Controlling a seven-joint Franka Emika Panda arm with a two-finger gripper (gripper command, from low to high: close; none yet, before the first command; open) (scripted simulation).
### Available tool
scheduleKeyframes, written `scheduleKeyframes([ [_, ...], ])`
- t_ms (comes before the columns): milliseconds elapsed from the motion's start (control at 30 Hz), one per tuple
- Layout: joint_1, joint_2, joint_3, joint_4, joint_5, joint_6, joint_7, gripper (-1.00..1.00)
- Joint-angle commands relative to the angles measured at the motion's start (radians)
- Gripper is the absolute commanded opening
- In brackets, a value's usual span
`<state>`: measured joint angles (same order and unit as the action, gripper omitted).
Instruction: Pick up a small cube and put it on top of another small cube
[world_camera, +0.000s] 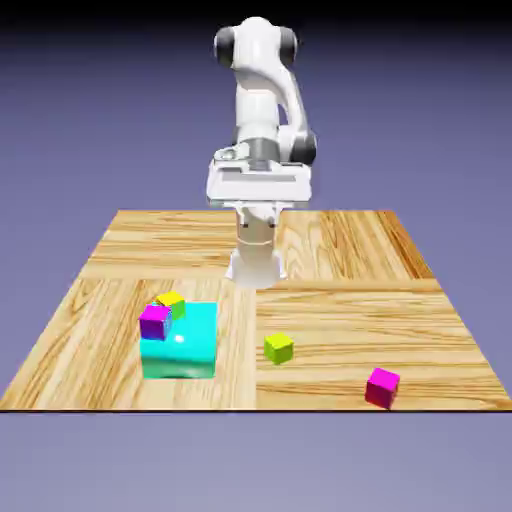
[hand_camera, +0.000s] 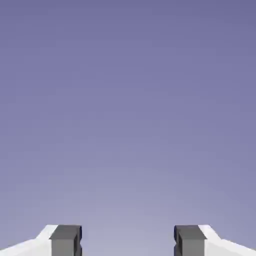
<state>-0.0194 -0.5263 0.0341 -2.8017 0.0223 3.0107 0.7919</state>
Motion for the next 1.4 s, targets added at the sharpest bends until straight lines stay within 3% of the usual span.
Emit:
scheduleKeyframes([
  [0,-0.026,0.036,0.028,0.007,0.019,-0.022,0.042,0.00],
  [533,-0.442,0.616,0.481,0.117,0.315,-0.371,0.717,0.00],
  [800,-0.362,0.881,0.409,0.138,0.250,-0.163,0.789,0.00],
  [833,-0.362,0.881,0.409,0.138,0.250,-0.163,0.789,-1.00],
  [1100,-0.460,0.651,0.509,0.134,0.315,-0.391,0.761,-1.00],
  [1367,-0.469,0.869,0.686,0.406,0.018,-0.513,1.109,-1.00],
])
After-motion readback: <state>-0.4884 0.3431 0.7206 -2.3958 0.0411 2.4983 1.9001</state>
